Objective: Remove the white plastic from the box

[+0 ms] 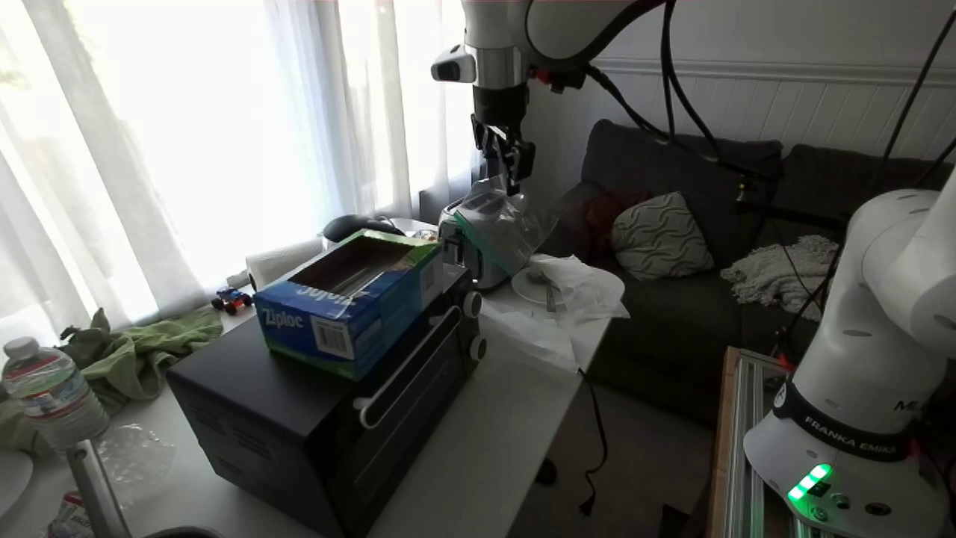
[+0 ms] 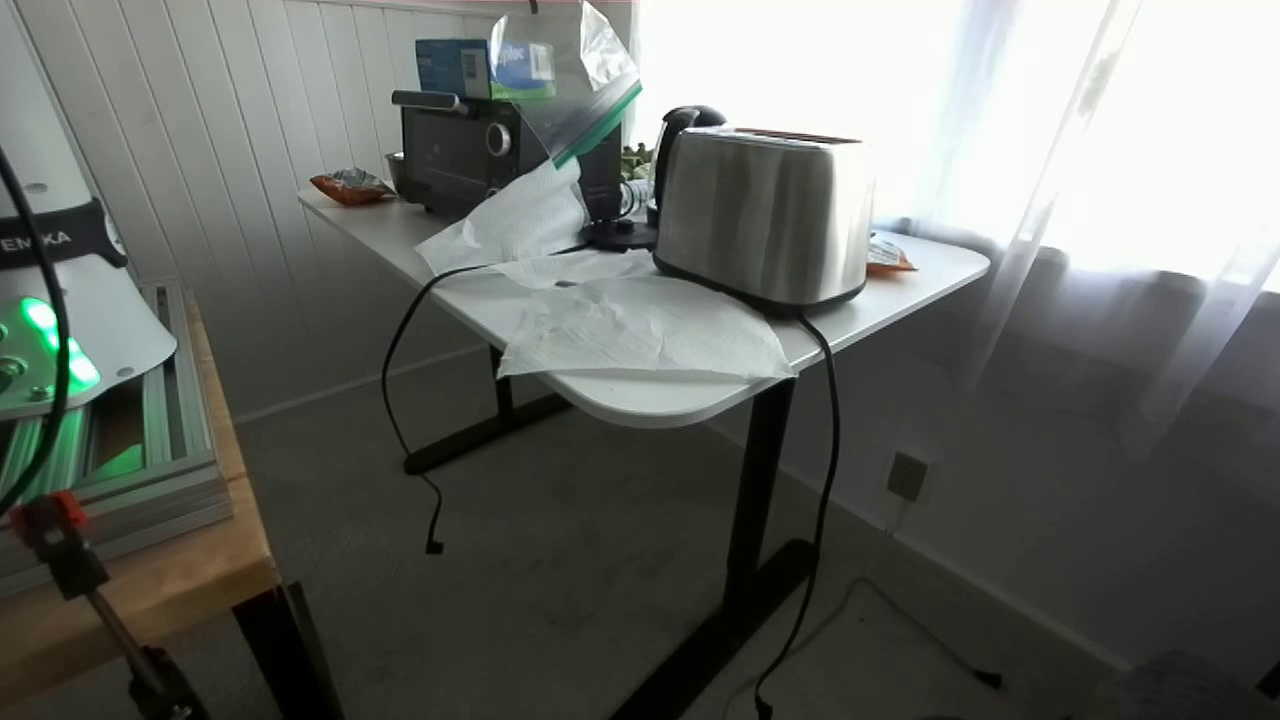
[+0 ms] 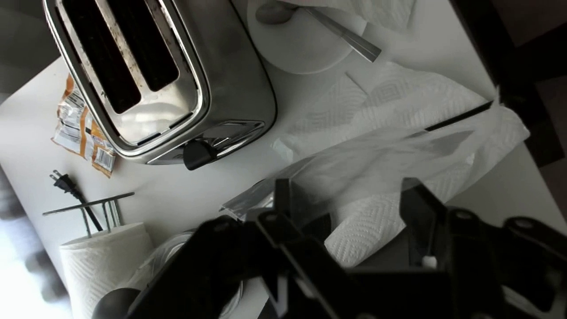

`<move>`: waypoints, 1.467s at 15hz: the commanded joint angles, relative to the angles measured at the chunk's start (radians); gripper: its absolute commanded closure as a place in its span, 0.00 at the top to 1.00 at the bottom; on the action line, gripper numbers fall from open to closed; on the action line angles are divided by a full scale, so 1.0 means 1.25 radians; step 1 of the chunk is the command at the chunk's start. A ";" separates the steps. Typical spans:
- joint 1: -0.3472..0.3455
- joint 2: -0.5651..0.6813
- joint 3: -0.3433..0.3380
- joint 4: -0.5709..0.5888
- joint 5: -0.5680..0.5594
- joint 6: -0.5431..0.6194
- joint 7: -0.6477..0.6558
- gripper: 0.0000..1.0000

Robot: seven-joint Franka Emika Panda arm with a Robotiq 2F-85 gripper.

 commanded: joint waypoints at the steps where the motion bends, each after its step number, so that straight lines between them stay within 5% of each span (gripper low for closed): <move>1: 0.001 -0.058 -0.014 -0.044 0.025 0.000 0.002 0.95; 4: 0.007 -0.075 -0.031 -0.058 0.086 0.021 -0.011 1.00; 5: 0.016 -0.081 -0.048 -0.061 0.166 0.028 -0.032 1.00; 6: -0.012 -0.078 -0.024 -0.059 0.085 -0.016 0.070 1.00; 7: 0.010 -0.091 -0.059 -0.070 0.208 0.017 -0.003 1.00; 8: -0.020 -0.075 -0.015 -0.047 0.071 -0.079 0.113 1.00; 10: -0.008 -0.081 -0.035 -0.052 0.124 -0.072 0.102 1.00; 11: -0.026 -0.075 -0.010 -0.047 0.024 -0.097 0.169 1.00; 12: 0.009 -0.091 -0.060 -0.063 0.197 -0.019 0.083 1.00; 13: -0.024 -0.069 -0.007 -0.042 0.017 -0.111 0.201 1.00; 14: 0.010 -0.089 -0.061 -0.062 0.202 -0.017 0.103 1.00; 15: -0.015 -0.065 -0.012 -0.035 0.054 -0.124 0.205 1.00; 16: -0.002 -0.084 -0.041 -0.062 0.133 -0.038 0.162 1.00; 17: 0.010 -0.081 -0.050 -0.054 0.186 -0.051 0.146 1.00; 18: -0.008 -0.075 -0.029 -0.056 0.112 -0.056 0.199 1.00; 19: 0.011 -0.085 -0.055 -0.067 0.212 -0.007 0.149 1.00; 20: -0.018 -0.063 -0.007 -0.040 0.051 -0.105 0.241 1.00; 21: 0.013 -0.080 -0.049 -0.064 0.195 -0.011 0.162 1.00; 22: -0.005 -0.056 -0.010 -0.043 0.068 -0.096 0.228 1.00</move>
